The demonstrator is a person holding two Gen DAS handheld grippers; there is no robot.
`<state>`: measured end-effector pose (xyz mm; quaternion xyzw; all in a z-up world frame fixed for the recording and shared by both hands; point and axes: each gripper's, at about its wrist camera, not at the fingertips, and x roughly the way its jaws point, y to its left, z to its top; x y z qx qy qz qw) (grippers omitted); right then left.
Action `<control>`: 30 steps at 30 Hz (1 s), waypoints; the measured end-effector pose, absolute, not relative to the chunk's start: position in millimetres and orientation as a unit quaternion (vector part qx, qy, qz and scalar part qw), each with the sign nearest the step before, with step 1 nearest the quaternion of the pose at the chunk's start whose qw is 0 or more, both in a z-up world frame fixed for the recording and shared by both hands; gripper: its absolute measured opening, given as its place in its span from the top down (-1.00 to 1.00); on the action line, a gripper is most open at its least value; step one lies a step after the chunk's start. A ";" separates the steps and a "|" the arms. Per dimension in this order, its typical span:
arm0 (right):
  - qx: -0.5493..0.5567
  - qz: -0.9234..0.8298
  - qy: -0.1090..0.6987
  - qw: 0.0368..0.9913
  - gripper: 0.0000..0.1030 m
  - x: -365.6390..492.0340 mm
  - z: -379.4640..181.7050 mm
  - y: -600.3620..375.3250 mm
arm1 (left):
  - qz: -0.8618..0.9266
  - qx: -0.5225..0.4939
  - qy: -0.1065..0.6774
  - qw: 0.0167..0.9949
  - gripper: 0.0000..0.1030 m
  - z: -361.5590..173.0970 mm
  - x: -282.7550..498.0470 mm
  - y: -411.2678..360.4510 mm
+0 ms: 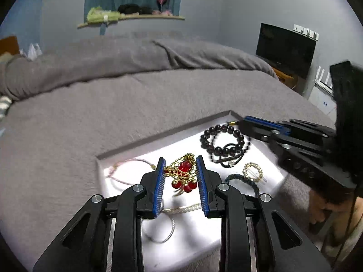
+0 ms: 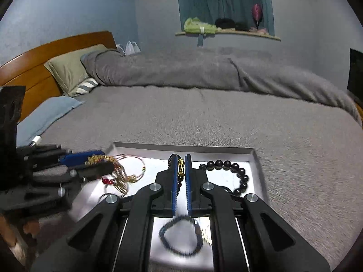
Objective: Organize jewelry
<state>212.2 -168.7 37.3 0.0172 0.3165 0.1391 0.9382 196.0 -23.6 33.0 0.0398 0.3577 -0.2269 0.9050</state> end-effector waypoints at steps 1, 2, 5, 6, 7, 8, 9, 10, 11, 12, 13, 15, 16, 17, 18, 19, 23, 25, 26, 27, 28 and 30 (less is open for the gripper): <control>0.022 0.138 0.326 0.935 0.88 219.3 33.4 -168.8 | -0.226 0.036 0.364 0.903 0.45 26.6 201.4 -25.9; 0.025 0.135 0.334 0.933 0.88 224.0 29.9 -168.6 | -0.226 0.034 0.368 0.901 0.45 22.6 204.7 -28.2; 0.030 0.123 0.355 0.926 0.88 236.2 17.5 -166.9 | -0.214 0.042 0.381 0.898 0.45 6.3 213.1 -32.5; 0.026 0.121 0.358 0.925 0.88 237.2 15.0 -165.2 | -0.206 0.053 0.385 0.898 0.45 0.9 214.8 -35.9; 0.022 0.118 0.362 0.924 0.88 238.6 11.9 -163.3 | -0.202 0.061 0.387 0.897 0.45 -2.8 215.7 -37.7; 0.019 0.115 0.370 0.922 0.88 240.7 7.0 -162.8 | -0.199 0.071 0.392 0.895 0.45 -8.3 216.2 -40.1; 0.019 0.113 0.376 0.919 0.88 243.2 3.3 -162.9 | -0.198 0.074 0.395 0.894 0.45 -11.2 217.0 -41.1; 0.021 0.111 0.380 0.918 0.88 244.5 0.1 -163.2 | -0.198 0.076 0.397 0.893 0.45 -14.8 217.7 -41.8; 0.023 0.110 0.384 0.916 0.88 246.0 -3.2 -163.4 | -0.197 0.077 0.399 0.892 0.45 -16.7 218.7 -42.0; 0.023 0.109 0.387 0.915 0.88 246.9 -5.7 -164.7 | -0.196 0.079 0.402 0.891 0.45 -19.2 219.7 -42.4; 0.023 0.108 0.390 0.914 0.88 247.8 -8.1 -165.7 | -0.194 0.082 0.403 0.891 0.45 -20.5 220.6 -43.2; 0.024 0.109 0.394 0.912 0.88 249.4 -10.7 -166.0 | -0.190 0.087 0.403 0.891 0.45 -22.0 221.8 -43.9; 0.024 0.110 0.394 0.912 0.88 250.4 -10.7 -164.9 | -0.188 0.090 0.403 0.891 0.45 -22.2 221.8 -44.3; 0.024 0.110 0.395 0.912 0.88 250.5 -10.5 -164.5 | -0.188 0.093 0.403 0.891 0.45 -22.3 222.2 -44.6; 0.026 0.110 0.394 0.912 0.88 250.6 -10.6 -165.3 | -0.188 0.093 0.404 0.890 0.42 -22.3 222.6 -45.1; 0.028 0.109 0.395 0.912 0.88 250.7 -10.3 -165.8 | -0.189 0.092 0.404 0.890 0.39 -22.0 222.4 -45.0; 0.047 0.106 0.390 0.913 0.78 250.5 -6.4 -173.3 | -0.188 0.095 0.393 0.895 0.11 -17.6 219.2 -45.6; 0.057 0.101 0.386 0.915 0.62 248.1 -1.4 -178.4 | -0.188 0.095 0.390 0.897 0.09 -15.7 217.1 -44.6; 0.064 0.099 0.383 0.916 0.55 246.1 2.4 -181.5 | -0.187 0.095 0.389 0.897 0.09 -14.3 216.0 -44.3; 0.068 0.097 0.379 0.918 0.54 243.1 6.6 -184.3 | -0.186 0.095 0.386 0.899 0.09 -10.2 212.8 -43.3; 0.069 0.094 0.377 0.919 0.54 240.4 10.2 -186.3 | -0.185 0.096 0.382 0.900 0.09 -7.3 210.2 -43.1; 0.081 0.091 0.370 0.921 0.54 229.0 19.8 -193.7 | -0.182 0.095 0.371 0.906 0.09 2.7 201.2 -39.8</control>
